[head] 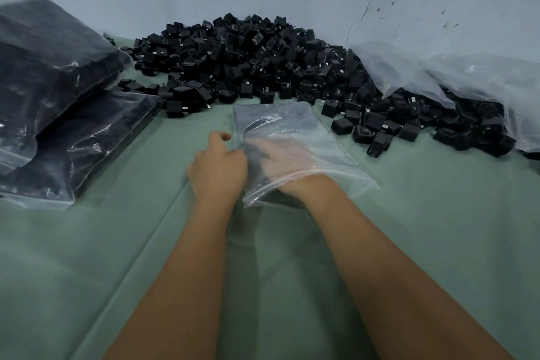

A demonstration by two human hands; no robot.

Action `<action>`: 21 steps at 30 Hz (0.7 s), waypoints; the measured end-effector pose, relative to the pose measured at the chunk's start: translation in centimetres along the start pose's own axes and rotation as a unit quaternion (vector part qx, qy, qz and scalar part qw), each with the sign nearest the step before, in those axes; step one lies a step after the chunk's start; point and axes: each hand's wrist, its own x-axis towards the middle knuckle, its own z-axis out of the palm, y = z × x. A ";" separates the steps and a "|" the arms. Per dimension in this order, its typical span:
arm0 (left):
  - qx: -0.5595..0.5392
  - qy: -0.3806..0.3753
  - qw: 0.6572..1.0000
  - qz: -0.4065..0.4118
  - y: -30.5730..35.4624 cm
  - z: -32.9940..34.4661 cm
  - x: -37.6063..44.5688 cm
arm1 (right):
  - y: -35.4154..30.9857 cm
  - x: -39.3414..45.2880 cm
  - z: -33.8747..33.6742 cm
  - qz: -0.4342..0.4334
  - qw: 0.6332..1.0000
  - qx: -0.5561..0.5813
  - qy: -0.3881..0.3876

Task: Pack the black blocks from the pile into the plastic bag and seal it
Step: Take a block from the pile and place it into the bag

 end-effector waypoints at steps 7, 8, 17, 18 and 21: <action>-0.017 0.007 1.000 -0.001 0.1 -0.1 -0.1 | -0.3 2.2 1.3 0.009 0.999 0.047 0.003; -0.018 0.003 1.000 -0.003 0.1 -0.1 -0.1 | -0.2 2.4 1.5 0.022 0.999 0.032 0.007; 0.054 -0.006 0.998 0.008 -0.1 -0.7 0.2 | 0.1 -5.4 0.8 -0.038 0.994 -0.025 0.098; 0.061 -0.004 0.998 0.008 -0.2 -0.9 0.4 | 0.2 -6.3 0.5 -0.072 0.987 -0.035 0.137; 0.087 0.004 0.996 0.003 -0.6 -1.5 0.4 | 0.0 -7.5 -0.8 -0.178 0.908 -0.051 0.377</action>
